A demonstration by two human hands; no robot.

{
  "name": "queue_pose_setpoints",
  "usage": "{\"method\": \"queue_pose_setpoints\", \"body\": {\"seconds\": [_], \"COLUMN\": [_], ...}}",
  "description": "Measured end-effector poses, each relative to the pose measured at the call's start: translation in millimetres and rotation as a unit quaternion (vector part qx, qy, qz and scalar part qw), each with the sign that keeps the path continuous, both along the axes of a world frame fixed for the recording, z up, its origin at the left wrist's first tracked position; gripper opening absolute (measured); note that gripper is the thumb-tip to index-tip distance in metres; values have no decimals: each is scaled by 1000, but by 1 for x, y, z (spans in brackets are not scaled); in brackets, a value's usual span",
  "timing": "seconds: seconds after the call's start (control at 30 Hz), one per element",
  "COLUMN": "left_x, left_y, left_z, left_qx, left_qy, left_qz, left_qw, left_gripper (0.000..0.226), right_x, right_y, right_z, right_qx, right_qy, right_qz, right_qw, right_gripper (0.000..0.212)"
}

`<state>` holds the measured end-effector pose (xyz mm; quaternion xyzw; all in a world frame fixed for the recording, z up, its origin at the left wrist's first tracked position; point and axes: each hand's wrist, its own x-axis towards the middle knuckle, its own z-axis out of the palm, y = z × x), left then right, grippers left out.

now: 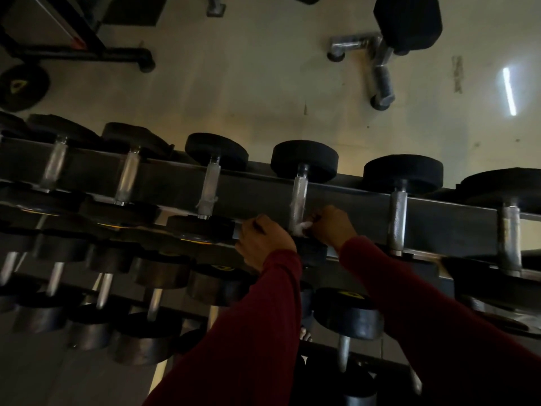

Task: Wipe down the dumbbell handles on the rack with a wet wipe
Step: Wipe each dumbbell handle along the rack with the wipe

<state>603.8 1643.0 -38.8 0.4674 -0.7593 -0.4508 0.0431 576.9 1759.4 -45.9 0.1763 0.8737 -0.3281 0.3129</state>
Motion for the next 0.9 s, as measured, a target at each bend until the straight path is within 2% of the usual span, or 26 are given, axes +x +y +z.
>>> {"method": "queue_pose_setpoints", "body": {"seconds": [0.1, 0.23, 0.3, 0.43, 0.57, 0.63, 0.7, 0.9], "left_x": [1, 1, 0, 1, -5, -6, -7, -9], "left_y": [2, 1, -1, -5, -21, -24, -23, -24], "left_z": [4, 8, 10, 10, -5, -5, -5, -7], "left_qx": [3, 12, 19, 52, 137, 137, 138, 127], "left_qy": [8, -4, -12, -42, -51, -46, -35, -49], "left_qz": [5, -5, -19, -43, -2, 17, 29, 13], "left_qw": [1000, 1000, 1000, 997, 989, 989, 989, 991], "left_gripper": [30, 30, 32, 35, 40, 35, 32, 36], "right_x": [-4, 0, 4, 16, 17, 14, 10, 10], "right_y": [-4, -2, 3, -1, -18, -29, -38, -15], "right_z": [-1, 5, 10, 18, 19, 22, 25, 28], "right_qx": [0, 15, 12, 12, 38, 60, 77, 95], "right_qy": [-27, -10, 15, 91, 133, 141, 150, 80], "right_qz": [10, 20, 6, -20, -65, -67, -62, -2], "right_qw": [1000, 1000, 1000, 996, 988, 986, 984, 992], "right_gripper": [21, 30, 32, 16, 24, 26, 19, 25]}}
